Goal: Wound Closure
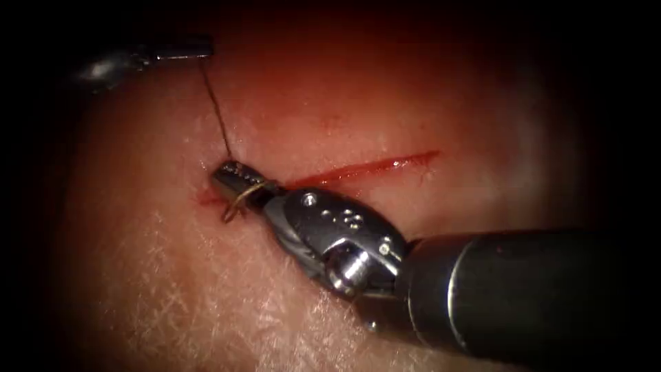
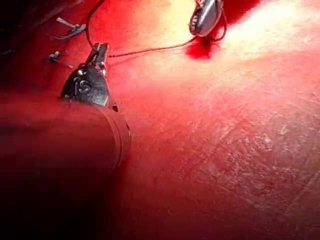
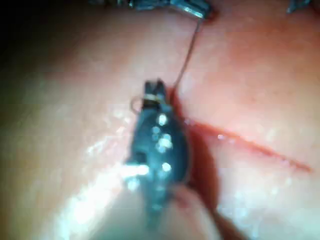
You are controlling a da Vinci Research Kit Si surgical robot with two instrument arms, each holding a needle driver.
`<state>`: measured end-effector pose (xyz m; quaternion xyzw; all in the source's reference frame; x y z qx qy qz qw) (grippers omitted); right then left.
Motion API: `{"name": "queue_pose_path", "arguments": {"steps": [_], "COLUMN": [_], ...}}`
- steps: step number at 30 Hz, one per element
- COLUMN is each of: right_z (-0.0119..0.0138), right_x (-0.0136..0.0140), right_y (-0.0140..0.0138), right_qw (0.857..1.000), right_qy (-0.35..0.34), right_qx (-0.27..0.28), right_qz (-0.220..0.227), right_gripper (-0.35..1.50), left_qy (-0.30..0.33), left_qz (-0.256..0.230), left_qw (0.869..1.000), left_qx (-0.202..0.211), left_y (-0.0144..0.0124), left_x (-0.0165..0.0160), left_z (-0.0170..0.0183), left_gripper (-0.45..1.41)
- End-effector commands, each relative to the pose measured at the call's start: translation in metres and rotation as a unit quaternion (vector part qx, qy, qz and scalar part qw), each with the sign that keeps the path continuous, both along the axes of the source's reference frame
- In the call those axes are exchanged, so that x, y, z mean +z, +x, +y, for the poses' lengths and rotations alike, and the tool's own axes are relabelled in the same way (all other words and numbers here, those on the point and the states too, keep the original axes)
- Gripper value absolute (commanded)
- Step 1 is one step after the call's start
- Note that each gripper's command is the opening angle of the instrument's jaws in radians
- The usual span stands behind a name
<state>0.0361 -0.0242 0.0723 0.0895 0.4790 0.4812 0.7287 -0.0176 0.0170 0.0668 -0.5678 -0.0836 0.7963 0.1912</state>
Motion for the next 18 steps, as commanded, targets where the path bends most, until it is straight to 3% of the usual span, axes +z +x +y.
{"name": "queue_pose_path", "arguments": {"steps": [1, 7, 18], "right_z": [-0.0012, -0.0027, -0.0051], "right_x": [0.0009, 0.0015, 0.0019], "right_y": [0.0004, -0.0005, -0.0013], "right_qw": [1.0, 1.0, 1.0], "right_qy": [-0.002, -0.003, 0.0], "right_qx": [-0.004, -0.016, -0.03], "right_qz": [-0.002, -0.006, -0.006], "right_gripper": [-0.35, -0.35, -0.35], "left_qy": [0.0, 0.001, 0.002], "left_qz": [0.0, 0.007, 0.014], "left_qw": [1.0, 1.0, 1.0], "left_qx": [-0.003, -0.015, -0.025], "left_y": [-0.0006, -0.0015, -0.001], "left_x": [0.0012, 0.0029, 0.004], "left_z": [0.0011, 0.006, 0.0104], "left_gripper": [-0.45, -0.45, -0.45]}}
